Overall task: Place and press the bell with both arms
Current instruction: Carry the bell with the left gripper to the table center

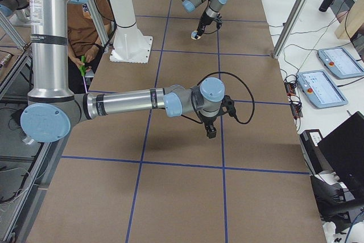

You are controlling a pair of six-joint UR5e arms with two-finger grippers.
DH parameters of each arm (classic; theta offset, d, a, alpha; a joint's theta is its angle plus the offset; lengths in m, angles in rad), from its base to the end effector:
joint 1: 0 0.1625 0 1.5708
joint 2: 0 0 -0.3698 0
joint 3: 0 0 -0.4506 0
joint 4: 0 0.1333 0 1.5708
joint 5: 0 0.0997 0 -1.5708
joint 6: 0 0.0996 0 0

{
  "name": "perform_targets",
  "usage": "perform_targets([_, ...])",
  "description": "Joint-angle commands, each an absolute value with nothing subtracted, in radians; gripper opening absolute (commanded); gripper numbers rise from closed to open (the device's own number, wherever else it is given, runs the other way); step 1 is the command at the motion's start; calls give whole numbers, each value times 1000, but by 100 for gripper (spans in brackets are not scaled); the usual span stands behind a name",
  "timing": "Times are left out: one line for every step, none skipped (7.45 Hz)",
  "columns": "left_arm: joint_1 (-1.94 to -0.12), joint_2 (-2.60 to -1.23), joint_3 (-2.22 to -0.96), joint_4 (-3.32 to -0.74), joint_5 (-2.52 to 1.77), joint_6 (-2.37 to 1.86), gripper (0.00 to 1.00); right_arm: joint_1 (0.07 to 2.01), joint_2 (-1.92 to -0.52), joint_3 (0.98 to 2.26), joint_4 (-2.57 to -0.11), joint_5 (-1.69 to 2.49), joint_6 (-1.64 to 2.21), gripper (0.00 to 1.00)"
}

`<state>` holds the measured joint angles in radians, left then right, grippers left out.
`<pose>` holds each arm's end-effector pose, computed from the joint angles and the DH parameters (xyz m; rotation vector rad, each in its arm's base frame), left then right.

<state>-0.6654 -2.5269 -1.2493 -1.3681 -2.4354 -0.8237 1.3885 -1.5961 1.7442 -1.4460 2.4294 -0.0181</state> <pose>0.5801 -0.5284 0.1256 -0.3854 0.8612 0.2622 -0.0427 -0.5513 0.5015 0.1857 -0.8744 -0.3041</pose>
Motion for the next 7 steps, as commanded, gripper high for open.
perform_targets([-618, -2611, -1076, -1539, -2415, -944, 16, 1382, -1574, 1750, -1447, 2433, -17, 100])
perform_targets([-605, -2634, -1012, -1634, -2390, -990, 18, 1382, -1574, 1758, -1447, 2433, -17, 100])
perform_targets([-600, -2648, -993, -1640, -2361, -996, 26, 1382, -1572, 1758, -1447, 2431, -17, 100])
perform_targets([-598, -2649, -992, -1640, -2358, -997, 33, 1382, -1569, 1758, -1447, 2433, -15, 100])
perform_targets([-598, -2649, -992, -1640, -2358, -997, 39, 1382, -1569, 1758, -1447, 2431, -15, 100])
perform_targets([-598, -2649, -992, -1638, -2356, -997, 48, 1382, -1572, 1758, -1447, 2433, -15, 100])
perform_targets([-601, -2652, -994, -1637, -2356, -999, 48, 1379, -1569, 1758, -1447, 2433, -2, 100])
